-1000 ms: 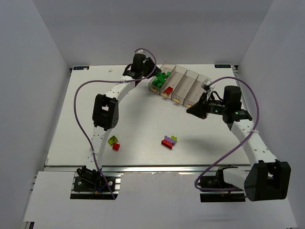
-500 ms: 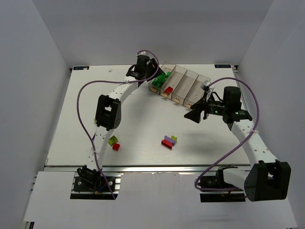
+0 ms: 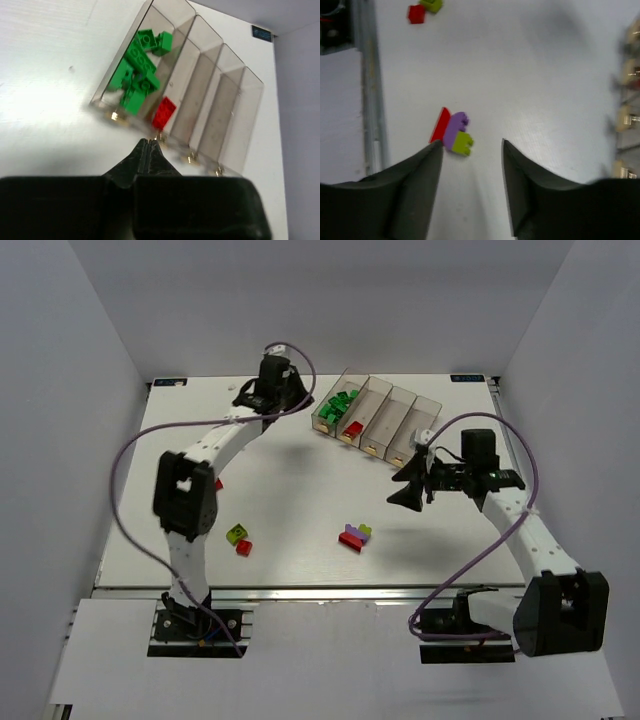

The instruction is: Sort the legos into containers by color

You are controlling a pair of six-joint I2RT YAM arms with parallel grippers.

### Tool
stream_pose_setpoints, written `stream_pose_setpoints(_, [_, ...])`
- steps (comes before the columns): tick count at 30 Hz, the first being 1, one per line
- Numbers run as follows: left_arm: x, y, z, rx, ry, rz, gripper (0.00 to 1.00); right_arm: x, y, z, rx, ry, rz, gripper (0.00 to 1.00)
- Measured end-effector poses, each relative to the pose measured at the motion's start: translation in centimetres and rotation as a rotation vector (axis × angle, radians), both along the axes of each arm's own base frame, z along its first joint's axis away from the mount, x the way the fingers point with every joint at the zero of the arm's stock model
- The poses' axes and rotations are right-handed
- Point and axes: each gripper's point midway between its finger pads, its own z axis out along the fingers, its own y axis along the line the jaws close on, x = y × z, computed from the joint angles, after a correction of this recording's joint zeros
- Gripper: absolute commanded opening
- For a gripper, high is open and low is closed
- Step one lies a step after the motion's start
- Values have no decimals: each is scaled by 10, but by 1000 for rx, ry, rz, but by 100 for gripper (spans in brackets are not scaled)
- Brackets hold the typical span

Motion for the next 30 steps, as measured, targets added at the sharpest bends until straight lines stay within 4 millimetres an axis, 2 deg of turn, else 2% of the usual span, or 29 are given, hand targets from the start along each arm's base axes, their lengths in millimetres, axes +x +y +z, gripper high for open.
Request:
stream_pose_setpoints(1, [-18, 11, 15, 3, -19, -1, 1, -5, 5, -4, -13, -7, 62, 46])
stream_pose_setpoints(3, [-58, 37, 50, 5, -74, 3, 25, -16, 16, -13, -40, -43, 201, 45])
stream_pose_setpoints(5, [-96, 61, 80, -1, -136, 16, 45, -34, 23, -26, -64, -60, 315, 54])
stream_pose_setpoints(7, [-129, 85, 105, -6, -190, 51, 56, -52, 29, -37, -90, -68, 409, 59])
stream_pose_setpoints(8, [-143, 96, 111, -10, -206, 72, 60, -60, 33, -41, -104, -85, 455, 62])
stream_pose_setpoints(9, [-160, 108, 112, -7, -208, 93, 62, -67, 37, -44, -119, -103, 498, 74])
stream_pose_setpoints(11, [-185, 128, 105, 2, -189, 132, 63, -80, 43, -50, -141, -139, 570, 85])
stream_pose_setpoints(14, [-219, 156, 57, 42, -60, 197, 67, -97, 52, -65, -198, -190, 669, 86])
stream_pose_setpoints(15, [-240, 172, 12, 82, 67, 239, 67, -101, 55, -69, -222, -204, 693, 86])
stream_pose_setpoints(16, [-257, 180, -17, 111, 153, 254, 68, -103, 58, -70, -230, -215, 708, 86])
stream_pose_setpoints(17, [-266, 183, -30, 129, 197, 257, 69, -104, 61, -70, -230, -209, 705, 86])
stream_pose_setpoints(18, [-286, 190, -58, 175, 294, 256, 70, -102, 62, -69, -231, -199, 692, 85])
stream_pose_setpoints(19, [-297, 194, -72, 210, 354, 250, 71, -98, 64, -68, -235, -196, 668, 81])
stream_pose_setpoints(20, [-305, 198, -83, 253, 403, 238, 71, -92, 64, -68, -251, -193, 635, 72])
stream_pose_setpoints(21, [-308, 202, -88, 288, 422, 228, 71, -76, 62, -64, -284, -212, 555, 71])
stream_pose_setpoints(22, [-308, 202, -87, 292, 420, 224, 71, -68, 57, -65, -295, -243, 537, 70])
stream_pose_setpoints(24, [-307, 199, -86, 278, 416, 214, 72, -57, 31, -80, -358, -296, 514, 71])
stream_pose_setpoints(25, [-306, 197, -85, 271, 414, 209, 72, -55, 21, -86, -384, -299, 510, 72])
stream_pose_setpoints(27, [-306, 195, -84, 257, 408, 208, 72, -59, 5, -98, -430, -321, 560, 89])
stream_pose_setpoints(30, [-306, 192, -85, 230, 401, 205, 73, -67, 4, -102, -437, -350, 631, 89])
